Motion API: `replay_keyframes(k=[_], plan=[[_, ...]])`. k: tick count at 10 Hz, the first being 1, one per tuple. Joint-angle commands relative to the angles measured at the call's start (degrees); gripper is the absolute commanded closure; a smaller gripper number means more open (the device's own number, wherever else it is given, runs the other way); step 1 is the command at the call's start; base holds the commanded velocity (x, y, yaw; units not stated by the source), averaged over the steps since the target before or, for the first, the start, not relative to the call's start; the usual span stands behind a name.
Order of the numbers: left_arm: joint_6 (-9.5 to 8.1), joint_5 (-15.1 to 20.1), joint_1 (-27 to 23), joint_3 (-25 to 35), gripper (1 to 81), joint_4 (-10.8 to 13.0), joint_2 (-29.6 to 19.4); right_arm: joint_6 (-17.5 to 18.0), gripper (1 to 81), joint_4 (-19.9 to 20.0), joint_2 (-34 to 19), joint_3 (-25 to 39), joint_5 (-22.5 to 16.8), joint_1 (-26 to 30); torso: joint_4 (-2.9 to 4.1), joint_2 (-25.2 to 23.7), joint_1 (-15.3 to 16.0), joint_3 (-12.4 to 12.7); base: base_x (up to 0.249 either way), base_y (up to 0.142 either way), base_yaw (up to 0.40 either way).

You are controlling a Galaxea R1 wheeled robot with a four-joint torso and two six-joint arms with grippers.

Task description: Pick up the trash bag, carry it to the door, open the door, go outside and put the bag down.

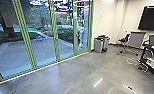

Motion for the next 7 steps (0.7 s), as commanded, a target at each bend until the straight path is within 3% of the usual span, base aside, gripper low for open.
replay_keyframes(k=[1,7], plan=[[0.44,3.85,-3.17,0.13,81.1,0.13,-0.07,-0.10,1.0,-0.29,0.01,0.05,-3.18,2.89,0.00,0.00,0.00,0.00,0.133,0.000,0.000],[0.44,3.93,-3.16,0.13,81.1,0.13,-0.07,-0.10,1.0,-0.29,0.09,0.05,-3.18,2.89,0.00,0.00,-0.01,0.00,0.131,0.000,0.000]])
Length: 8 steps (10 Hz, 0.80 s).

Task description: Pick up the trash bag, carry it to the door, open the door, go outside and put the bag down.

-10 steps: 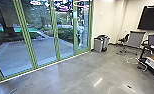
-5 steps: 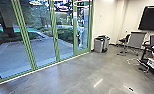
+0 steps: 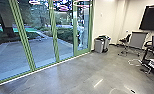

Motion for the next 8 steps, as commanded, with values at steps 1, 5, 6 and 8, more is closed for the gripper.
replay_keyframes(k=[1,5,6,8], plan=[[0.44,4.07,-2.96,0.13,81.1,0.16,-0.16,-0.10,1.0,-0.37,0.16,0.05,-3.29,2.77,0.00,0.00,0.00,0.00,0.102,0.000,0.000],[0.44,4.07,-2.96,0.13,81.1,0.25,-0.07,-0.19,1.0,-0.37,0.16,0.05,-3.29,2.77,0.00,-0.02,-0.03,0.02,0.102,0.000,0.000],[0.44,4.07,-2.96,0.13,81.1,0.25,-0.07,-0.19,1.0,-0.37,0.16,-0.04,-3.29,2.77,0.00,-0.02,-0.03,0.02,0.103,0.000,0.000],[0.44,4.07,-2.96,0.13,81.1,0.25,-0.07,-0.19,1.0,-0.37,0.16,-0.04,-3.29,2.77,0.00,-0.02,-0.03,0.02,0.102,0.000,0.000]])
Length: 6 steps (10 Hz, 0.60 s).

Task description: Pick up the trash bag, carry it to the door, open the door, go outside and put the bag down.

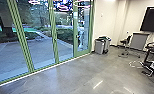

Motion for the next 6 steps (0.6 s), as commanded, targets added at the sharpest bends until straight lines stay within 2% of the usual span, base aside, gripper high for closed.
replay_keyframes(k=[1,6], plan=[[0.44,4.04,-3.14,0.13,81.1,0.22,0.05,-0.16,1.0,-0.32,-0.09,0.02,-3.25,2.78,0.00,0.00,0.03,0.00,0.102,0.000,0.000],[0.44,4.04,-3.14,0.22,81.1,0.22,0.14,-0.16,1.0,-0.32,-0.17,0.02,-3.25,2.78,0.00,0.00,0.03,0.00,0.113,0.000,0.000]])
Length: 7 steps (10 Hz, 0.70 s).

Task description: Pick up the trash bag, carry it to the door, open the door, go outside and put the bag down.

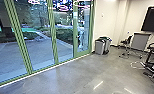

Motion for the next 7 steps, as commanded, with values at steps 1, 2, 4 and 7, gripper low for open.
replay_keyframes(k=[1,2,4,7], plan=[[0.44,4.04,-3.14,0.22,81.1,0.22,0.14,-0.19,1.0,-0.32,-0.11,0.02,-3.22,2.80,0.00,0.00,0.05,0.00,0.123,0.000,0.000],[0.44,4.04,-3.14,0.22,81.1,0.22,0.14,-0.19,1.0,-0.32,-0.11,0.02,-3.22,2.80,0.00,0.00,0.05,0.00,0.133,0.000,0.000],[0.45,4.04,-3.14,0.22,81.1,0.22,0.14,-0.10,1.0,-0.32,-0.20,0.02,-3.22,2.80,0.00,0.00,0.05,0.00,0.143,-0.067,0.000],[0.44,4.04,-3.14,0.13,81.1,0.22,0.14,-0.18,1.0,-0.32,-0.11,0.02,-3.22,2.80,0.00,0.00,0.05,0.00,0.150,-0.067,0.000]])
